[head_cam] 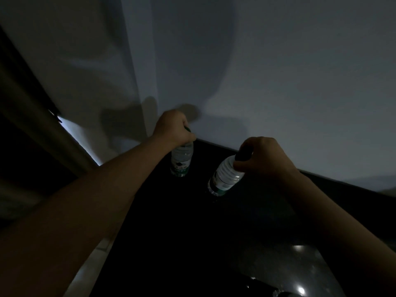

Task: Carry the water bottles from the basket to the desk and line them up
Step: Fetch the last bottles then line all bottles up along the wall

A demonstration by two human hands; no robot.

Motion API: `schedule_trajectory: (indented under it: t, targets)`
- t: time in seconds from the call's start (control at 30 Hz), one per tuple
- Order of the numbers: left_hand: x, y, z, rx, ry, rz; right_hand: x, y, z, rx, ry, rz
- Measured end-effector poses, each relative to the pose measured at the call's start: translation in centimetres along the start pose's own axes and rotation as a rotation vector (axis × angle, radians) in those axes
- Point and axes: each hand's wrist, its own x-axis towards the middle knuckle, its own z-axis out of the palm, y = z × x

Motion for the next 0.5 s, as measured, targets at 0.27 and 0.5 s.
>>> schedule_trajectory:
  t: [0.27, 0.5]
  targets:
    - [4.0, 1.5, 1.3, -0.025, -0.042, -0.005, 2.4, 1.4, -0.6, -0.090, -0.060, -0.080]
    - [6.5, 2.3, 2.1, -0.052, 0.001, 0.021, 6.3, 1.6, -2.0, -0.186, -0.145, -0.143]
